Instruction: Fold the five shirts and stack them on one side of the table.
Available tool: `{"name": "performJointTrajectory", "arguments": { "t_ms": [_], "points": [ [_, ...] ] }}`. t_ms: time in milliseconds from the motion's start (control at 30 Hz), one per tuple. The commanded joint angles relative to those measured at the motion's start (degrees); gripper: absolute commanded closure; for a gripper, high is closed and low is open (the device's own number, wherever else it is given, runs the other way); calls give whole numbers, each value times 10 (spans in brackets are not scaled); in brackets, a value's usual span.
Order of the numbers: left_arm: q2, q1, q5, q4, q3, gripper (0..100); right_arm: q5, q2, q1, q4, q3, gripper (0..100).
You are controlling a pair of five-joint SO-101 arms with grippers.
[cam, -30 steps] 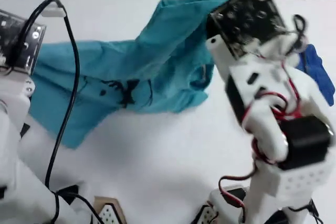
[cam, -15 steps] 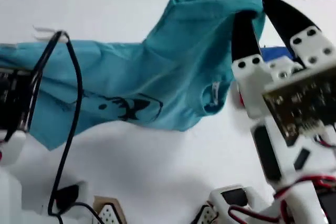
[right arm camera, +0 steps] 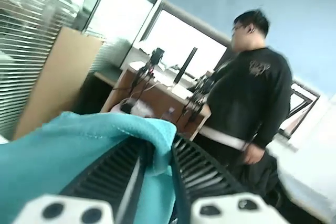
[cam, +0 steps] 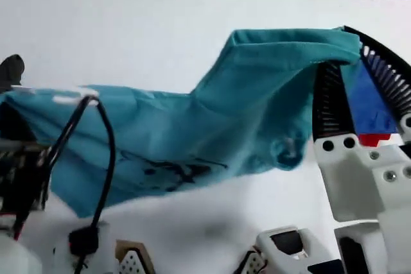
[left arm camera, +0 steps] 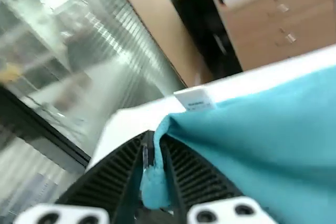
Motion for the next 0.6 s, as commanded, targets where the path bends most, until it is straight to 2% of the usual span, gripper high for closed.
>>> {"name": "performJointTrajectory", "arguments": {
  "t_ms": [0, 167, 567],
  "points": [
    [-18, 18, 6, -2, 57, 975, 26, -9, 7, -41, -9, 981],
    [-40, 18, 4, -8, 80, 975, 25, -22, 44, -44, -10, 981],
    [-109, 18, 4, -3, 78, 975, 24, -129, 47, 13, -4, 981]
  ]
}}
